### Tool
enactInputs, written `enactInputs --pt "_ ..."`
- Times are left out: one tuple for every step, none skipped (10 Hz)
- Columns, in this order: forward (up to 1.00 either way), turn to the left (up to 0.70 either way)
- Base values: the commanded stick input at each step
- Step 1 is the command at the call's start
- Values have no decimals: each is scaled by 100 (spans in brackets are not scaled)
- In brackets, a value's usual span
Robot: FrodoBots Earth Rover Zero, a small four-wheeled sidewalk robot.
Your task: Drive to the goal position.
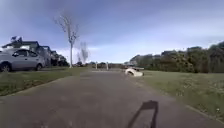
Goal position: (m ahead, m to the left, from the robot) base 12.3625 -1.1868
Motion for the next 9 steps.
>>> enactInputs --pt "100 0" --pt "100 0" --pt "100 0" --pt "100 0" --pt "100 0" --pt "100 0" --pt "100 0" --pt "100 0" --pt "100 0"
